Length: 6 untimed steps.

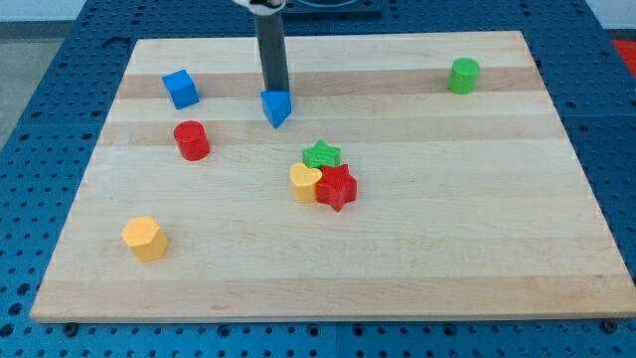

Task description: Nudge the red circle a bit left

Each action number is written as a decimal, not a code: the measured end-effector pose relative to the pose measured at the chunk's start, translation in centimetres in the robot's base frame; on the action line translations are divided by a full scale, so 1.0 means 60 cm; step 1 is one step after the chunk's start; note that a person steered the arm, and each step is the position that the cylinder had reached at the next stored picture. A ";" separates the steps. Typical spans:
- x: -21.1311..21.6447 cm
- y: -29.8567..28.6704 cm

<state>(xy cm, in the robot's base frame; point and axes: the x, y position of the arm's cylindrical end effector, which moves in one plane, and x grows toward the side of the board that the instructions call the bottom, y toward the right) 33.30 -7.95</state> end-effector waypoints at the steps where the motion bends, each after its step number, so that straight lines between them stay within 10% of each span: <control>1: 0.053 -0.004; 6: 0.232 -0.125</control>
